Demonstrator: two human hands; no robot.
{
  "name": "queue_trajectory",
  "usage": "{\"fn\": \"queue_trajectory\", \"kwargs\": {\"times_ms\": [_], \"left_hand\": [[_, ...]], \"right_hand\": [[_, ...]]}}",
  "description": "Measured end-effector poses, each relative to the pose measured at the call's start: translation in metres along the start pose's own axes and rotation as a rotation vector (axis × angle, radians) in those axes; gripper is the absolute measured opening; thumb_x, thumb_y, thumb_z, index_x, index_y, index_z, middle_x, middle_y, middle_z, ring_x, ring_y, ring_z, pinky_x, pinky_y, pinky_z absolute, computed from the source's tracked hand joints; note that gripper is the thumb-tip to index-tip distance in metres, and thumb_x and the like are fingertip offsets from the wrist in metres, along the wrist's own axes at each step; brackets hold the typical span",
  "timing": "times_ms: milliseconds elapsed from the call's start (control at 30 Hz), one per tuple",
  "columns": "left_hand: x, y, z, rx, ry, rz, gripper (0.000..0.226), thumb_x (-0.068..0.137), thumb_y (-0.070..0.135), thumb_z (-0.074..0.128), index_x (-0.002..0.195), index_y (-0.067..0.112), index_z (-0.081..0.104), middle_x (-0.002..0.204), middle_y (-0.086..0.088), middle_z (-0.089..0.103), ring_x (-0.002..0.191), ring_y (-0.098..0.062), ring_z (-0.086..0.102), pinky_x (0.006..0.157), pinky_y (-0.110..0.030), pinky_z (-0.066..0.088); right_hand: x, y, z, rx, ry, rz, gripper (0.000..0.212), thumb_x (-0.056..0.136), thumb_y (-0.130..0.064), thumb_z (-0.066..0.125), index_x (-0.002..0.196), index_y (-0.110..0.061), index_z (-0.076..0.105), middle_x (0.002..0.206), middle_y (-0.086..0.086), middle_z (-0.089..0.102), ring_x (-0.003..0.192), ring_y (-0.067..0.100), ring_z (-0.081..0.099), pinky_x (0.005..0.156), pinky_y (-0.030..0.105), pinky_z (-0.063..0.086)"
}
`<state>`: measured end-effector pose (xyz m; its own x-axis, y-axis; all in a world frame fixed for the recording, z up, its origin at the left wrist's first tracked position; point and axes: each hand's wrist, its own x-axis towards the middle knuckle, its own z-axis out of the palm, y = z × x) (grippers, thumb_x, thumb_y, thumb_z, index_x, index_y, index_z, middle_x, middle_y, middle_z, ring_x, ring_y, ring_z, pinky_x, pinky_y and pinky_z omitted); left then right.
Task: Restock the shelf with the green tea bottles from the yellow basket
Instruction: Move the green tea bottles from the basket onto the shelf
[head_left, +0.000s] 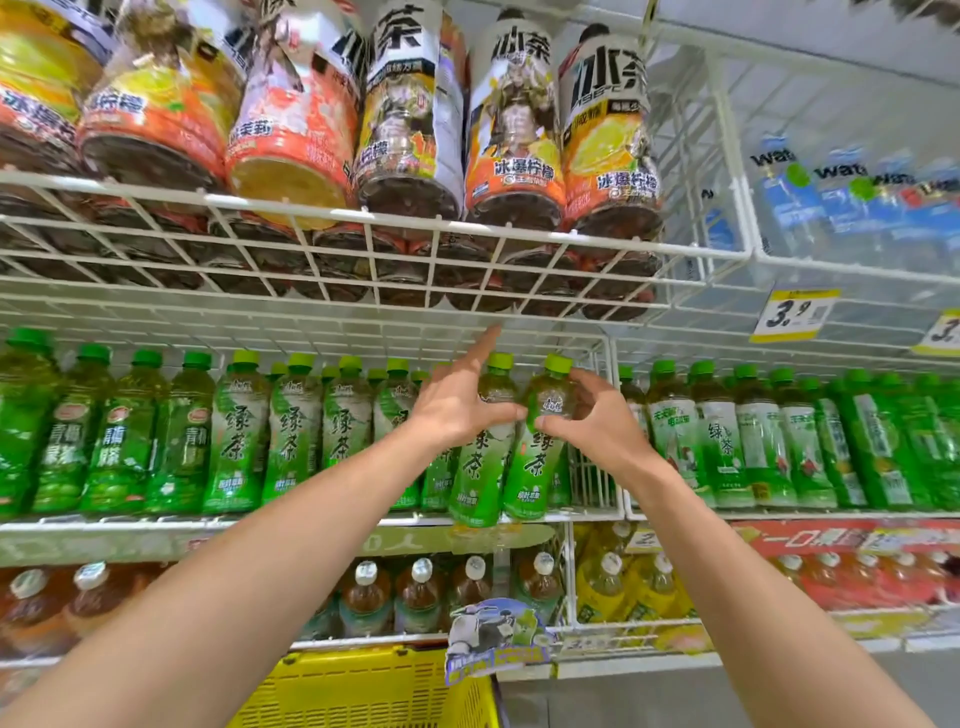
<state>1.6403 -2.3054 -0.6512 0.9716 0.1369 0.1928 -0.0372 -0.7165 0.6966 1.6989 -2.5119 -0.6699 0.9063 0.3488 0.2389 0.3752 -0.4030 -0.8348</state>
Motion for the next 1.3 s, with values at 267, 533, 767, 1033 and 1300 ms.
{"fn": "queue_trajectory", "kwargs": {"times_ms": [267, 533, 767, 1033, 1300], "left_hand": [[0.017, -0.006, 0.022, -0.130, 0.081, 0.021, 0.091, 0.068, 0.050, 0.089, 0.143, 0.042, 0.038, 0.140, 0.003, 0.060, 0.111, -0.024, 0.066, 0.099, -0.045, 0.055], [0.050, -0.006, 0.033, 0.183, 0.010, -0.029, 0.093, 0.071, 0.054, 0.085, 0.147, 0.028, 0.039, 0.134, -0.004, 0.064, 0.114, -0.026, 0.065, 0.094, -0.039, 0.057], [0.085, -0.007, 0.003, 0.298, -0.253, -0.039, 0.051, 0.079, 0.038, 0.084, 0.113, 0.012, 0.057, 0.103, -0.005, 0.063, 0.088, -0.018, 0.062, 0.075, -0.035, 0.055], [0.114, -0.021, 0.018, 0.350, -0.291, -0.023, 0.056, 0.080, 0.036, 0.084, 0.121, 0.011, 0.055, 0.106, -0.004, 0.058, 0.089, -0.019, 0.052, 0.054, -0.021, 0.033], [0.122, -0.028, 0.017, 0.314, -0.320, -0.021, 0.072, 0.077, 0.042, 0.086, 0.131, 0.011, 0.049, 0.116, -0.002, 0.055, 0.098, -0.021, 0.053, 0.064, -0.029, 0.039]], "right_hand": [[0.021, 0.010, -0.009, -0.066, -0.062, 0.006, 0.071, 0.074, -0.026, 0.087, 0.138, -0.026, 0.055, 0.124, -0.014, 0.068, 0.113, 0.002, 0.064, 0.096, 0.023, 0.051], [0.042, 0.035, -0.008, -0.068, -0.131, 0.120, 0.082, 0.073, -0.042, 0.088, 0.144, -0.027, 0.051, 0.132, -0.009, 0.058, 0.123, 0.014, 0.055, 0.101, 0.030, 0.044], [0.079, 0.029, 0.001, -0.119, -0.192, 0.101, 0.043, 0.076, -0.027, 0.089, 0.114, -0.021, 0.071, 0.108, -0.003, 0.076, 0.101, 0.024, 0.072, 0.090, 0.034, 0.056], [0.106, 0.037, 0.006, -0.238, -0.235, 0.063, 0.050, 0.070, -0.021, 0.089, 0.113, -0.025, 0.064, 0.102, -0.002, 0.075, 0.095, 0.016, 0.072, 0.085, 0.031, 0.058], [0.110, 0.036, 0.005, -0.256, -0.271, 0.111, 0.046, 0.075, -0.014, 0.085, 0.118, -0.013, 0.068, 0.107, 0.006, 0.076, 0.098, 0.018, 0.071, 0.088, 0.032, 0.055]]}}
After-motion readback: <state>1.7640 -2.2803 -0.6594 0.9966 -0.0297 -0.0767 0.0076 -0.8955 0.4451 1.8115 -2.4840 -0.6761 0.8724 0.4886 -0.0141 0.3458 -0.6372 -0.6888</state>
